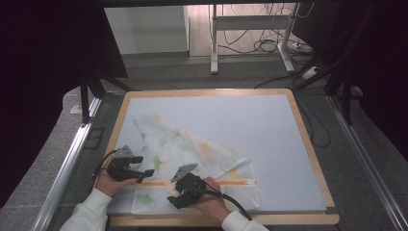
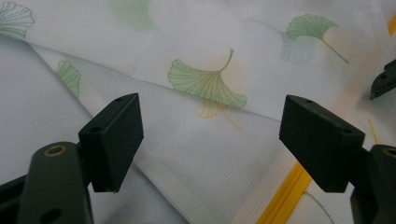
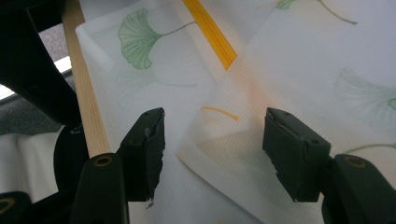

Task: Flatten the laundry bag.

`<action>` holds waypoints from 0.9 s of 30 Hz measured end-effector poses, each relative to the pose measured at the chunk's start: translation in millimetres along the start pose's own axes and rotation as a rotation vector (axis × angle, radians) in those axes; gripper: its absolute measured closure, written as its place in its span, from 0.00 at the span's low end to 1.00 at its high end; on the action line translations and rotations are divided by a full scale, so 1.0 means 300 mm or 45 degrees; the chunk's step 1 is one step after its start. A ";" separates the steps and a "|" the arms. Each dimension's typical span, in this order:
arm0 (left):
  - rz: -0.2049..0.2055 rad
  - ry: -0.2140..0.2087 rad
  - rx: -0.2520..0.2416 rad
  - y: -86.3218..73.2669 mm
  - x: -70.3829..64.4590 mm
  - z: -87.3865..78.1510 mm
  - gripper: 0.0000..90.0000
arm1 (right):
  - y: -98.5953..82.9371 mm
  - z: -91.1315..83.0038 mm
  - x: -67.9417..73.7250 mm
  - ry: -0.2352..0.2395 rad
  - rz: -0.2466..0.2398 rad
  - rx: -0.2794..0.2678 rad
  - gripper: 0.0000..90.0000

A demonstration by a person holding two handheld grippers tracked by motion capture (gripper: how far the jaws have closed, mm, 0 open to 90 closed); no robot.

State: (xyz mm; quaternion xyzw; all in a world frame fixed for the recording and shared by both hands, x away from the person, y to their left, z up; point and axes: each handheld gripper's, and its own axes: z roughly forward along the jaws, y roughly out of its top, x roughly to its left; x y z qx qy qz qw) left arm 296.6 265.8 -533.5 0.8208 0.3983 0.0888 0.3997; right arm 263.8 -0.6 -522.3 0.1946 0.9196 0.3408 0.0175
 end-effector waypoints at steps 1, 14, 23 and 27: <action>-0.001 0.000 0.000 0.000 0.000 0.000 0.24 | 0.001 0.006 0.003 -0.005 -0.007 0.006 0.43; -0.005 0.002 -0.005 0.000 0.000 -0.003 0.24 | -0.002 0.029 0.029 -0.113 -0.100 0.036 0.50; -0.001 0.002 0.001 0.000 0.000 -0.002 0.24 | -0.007 0.023 0.018 -0.177 -0.091 0.017 0.74; 0.001 0.002 0.004 0.000 0.000 -0.001 0.24 | -0.009 0.018 0.006 -0.192 -0.071 0.013 0.84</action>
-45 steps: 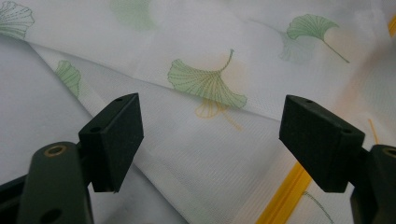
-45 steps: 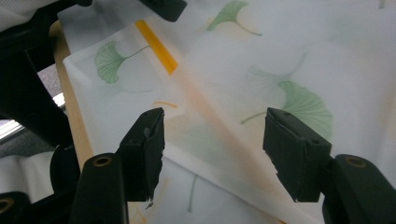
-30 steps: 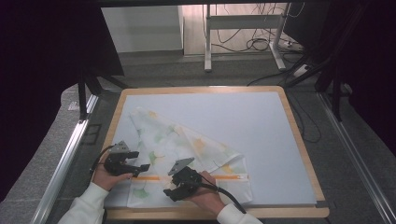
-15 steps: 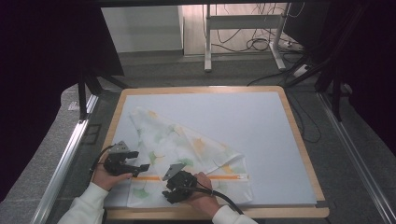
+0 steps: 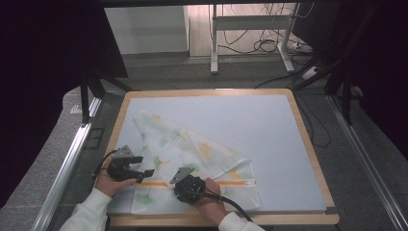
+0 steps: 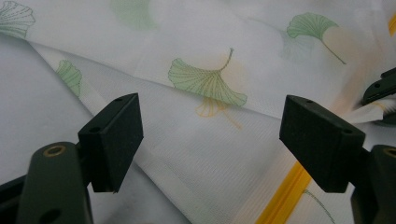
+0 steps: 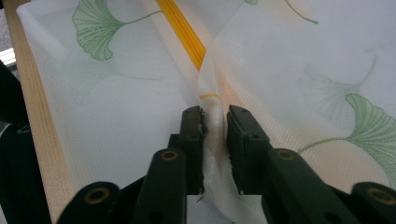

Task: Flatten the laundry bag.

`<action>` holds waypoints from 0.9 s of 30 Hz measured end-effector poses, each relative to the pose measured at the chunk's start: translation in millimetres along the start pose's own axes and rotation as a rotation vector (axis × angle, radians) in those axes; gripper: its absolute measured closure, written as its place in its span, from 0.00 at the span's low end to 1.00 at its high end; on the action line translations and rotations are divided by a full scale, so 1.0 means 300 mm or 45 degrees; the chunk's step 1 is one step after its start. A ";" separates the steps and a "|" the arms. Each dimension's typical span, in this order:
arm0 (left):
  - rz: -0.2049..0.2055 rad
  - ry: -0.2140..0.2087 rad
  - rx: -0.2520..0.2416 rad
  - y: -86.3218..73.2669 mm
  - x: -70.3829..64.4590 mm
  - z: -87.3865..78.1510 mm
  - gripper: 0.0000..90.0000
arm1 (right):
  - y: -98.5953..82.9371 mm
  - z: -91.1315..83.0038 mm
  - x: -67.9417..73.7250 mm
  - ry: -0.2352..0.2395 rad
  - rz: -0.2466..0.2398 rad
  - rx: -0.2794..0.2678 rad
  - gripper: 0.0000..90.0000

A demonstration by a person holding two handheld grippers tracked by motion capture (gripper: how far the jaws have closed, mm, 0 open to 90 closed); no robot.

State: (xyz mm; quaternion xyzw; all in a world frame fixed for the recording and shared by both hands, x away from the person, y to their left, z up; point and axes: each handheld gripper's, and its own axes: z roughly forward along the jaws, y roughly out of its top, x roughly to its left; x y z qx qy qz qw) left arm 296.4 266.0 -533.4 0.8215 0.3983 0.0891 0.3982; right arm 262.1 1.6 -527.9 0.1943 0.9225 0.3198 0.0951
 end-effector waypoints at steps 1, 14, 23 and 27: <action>0.000 0.000 0.000 0.000 0.000 0.000 0.24 | -0.001 0.000 -0.003 0.003 0.007 -0.004 0.86; 0.003 0.004 0.001 -0.001 0.001 -0.001 0.24 | 0.002 -0.054 -0.057 0.020 0.082 -0.085 0.95; 0.007 0.012 0.012 -0.001 0.002 0.001 0.24 | 0.004 -0.128 -0.125 -0.002 0.149 -0.180 0.95; 0.007 0.013 0.015 -0.001 0.003 0.002 0.24 | 0.002 -0.156 -0.152 -0.015 0.166 -0.210 0.95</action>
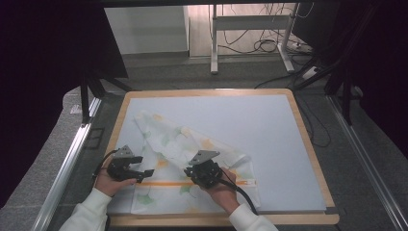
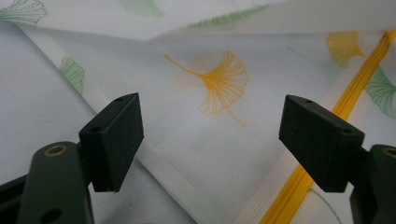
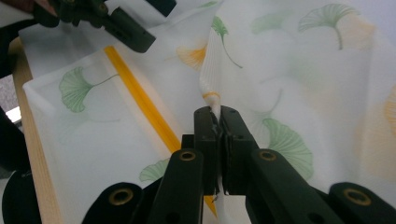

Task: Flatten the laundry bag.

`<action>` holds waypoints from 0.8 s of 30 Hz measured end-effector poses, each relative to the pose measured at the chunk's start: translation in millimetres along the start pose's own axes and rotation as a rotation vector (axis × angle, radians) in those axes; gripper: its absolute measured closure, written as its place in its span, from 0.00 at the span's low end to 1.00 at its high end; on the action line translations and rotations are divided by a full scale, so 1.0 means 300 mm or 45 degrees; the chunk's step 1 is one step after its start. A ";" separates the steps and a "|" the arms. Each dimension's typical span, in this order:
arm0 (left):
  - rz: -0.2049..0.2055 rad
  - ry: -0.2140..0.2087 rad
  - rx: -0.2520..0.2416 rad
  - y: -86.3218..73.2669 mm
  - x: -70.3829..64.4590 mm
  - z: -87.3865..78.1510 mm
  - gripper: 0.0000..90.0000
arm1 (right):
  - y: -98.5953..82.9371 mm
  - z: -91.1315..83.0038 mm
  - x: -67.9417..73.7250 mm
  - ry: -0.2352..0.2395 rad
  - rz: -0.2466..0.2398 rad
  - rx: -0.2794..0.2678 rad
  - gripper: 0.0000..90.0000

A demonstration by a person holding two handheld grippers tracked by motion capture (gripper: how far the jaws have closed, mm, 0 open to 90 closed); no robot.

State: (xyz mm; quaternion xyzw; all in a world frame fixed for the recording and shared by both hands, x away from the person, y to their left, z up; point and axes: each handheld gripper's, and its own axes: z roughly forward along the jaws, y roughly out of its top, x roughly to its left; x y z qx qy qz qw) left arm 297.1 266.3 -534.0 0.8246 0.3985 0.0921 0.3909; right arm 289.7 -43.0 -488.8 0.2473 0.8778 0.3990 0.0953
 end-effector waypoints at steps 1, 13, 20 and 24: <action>0.000 0.000 0.000 0.000 0.000 0.000 0.24 | 0.001 -0.006 -0.007 -0.005 0.010 -0.007 0.95; 0.001 -0.001 0.000 0.000 -0.001 0.002 0.24 | 0.004 -0.071 -0.093 -0.058 0.083 -0.077 0.95; 0.002 0.001 0.003 0.000 -0.001 0.003 0.24 | 0.005 -0.085 -0.123 -0.079 0.095 -0.088 0.95; 0.002 0.002 0.004 0.000 -0.001 0.004 0.24 | 0.004 -0.098 -0.153 -0.094 0.121 -0.101 0.95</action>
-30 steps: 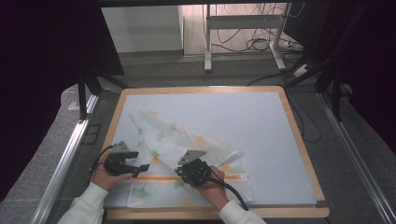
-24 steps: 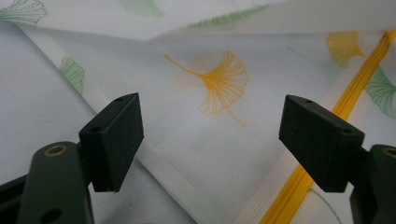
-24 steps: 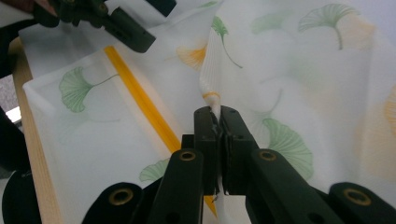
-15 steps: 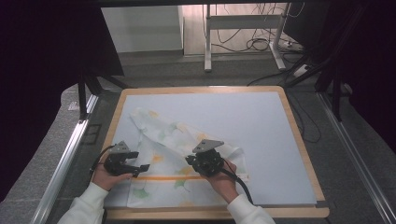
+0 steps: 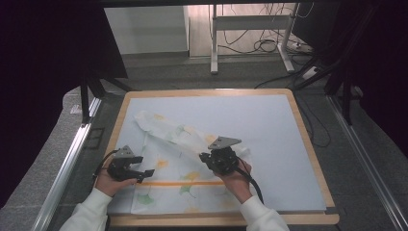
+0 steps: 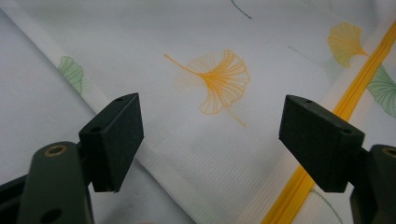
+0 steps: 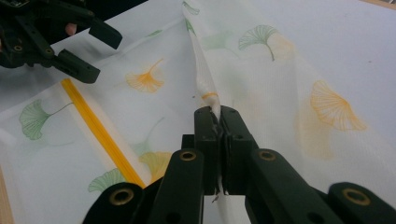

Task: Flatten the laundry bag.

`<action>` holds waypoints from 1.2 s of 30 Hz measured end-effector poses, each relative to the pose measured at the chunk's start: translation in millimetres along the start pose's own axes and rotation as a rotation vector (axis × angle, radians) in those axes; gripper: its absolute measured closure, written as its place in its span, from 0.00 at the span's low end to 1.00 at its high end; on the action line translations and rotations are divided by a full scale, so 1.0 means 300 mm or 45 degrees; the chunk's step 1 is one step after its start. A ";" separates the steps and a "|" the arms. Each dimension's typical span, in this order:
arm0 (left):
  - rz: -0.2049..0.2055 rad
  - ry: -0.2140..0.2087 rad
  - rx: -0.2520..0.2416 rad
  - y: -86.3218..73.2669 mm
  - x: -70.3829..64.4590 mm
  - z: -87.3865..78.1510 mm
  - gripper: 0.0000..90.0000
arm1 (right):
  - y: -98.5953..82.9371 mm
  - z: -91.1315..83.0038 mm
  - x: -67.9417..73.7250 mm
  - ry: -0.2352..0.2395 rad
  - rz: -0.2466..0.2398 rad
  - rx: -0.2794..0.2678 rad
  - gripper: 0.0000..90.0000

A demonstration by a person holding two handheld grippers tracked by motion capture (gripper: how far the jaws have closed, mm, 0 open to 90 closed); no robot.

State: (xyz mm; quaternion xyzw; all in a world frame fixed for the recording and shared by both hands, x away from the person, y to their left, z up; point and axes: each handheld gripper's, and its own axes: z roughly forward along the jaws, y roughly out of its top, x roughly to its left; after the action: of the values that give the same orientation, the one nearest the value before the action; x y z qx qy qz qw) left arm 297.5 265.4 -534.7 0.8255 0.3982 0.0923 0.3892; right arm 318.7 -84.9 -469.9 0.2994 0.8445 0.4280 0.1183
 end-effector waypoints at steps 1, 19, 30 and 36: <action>0.000 0.000 0.000 0.000 0.000 0.000 0.24 | 0.000 0.000 0.000 0.000 0.000 0.000 0.95; -0.008 0.002 -0.005 0.000 -0.001 0.001 0.24 | 0.004 -0.032 -0.104 -0.054 0.068 -0.042 0.95; -0.002 0.004 -0.003 0.000 0.000 -0.001 0.24 | 0.003 -0.051 -0.164 -0.094 0.112 -0.068 0.95; -0.002 0.005 -0.003 0.000 0.000 -0.001 0.24 | 0.000 -0.060 -0.200 -0.120 0.138 -0.080 0.95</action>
State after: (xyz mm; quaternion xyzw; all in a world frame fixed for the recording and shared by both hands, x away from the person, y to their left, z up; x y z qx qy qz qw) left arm 297.5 265.5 -534.5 0.8244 0.3997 0.0942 0.3895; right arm 358.2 -133.1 -462.4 0.3607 0.8067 0.4455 0.1439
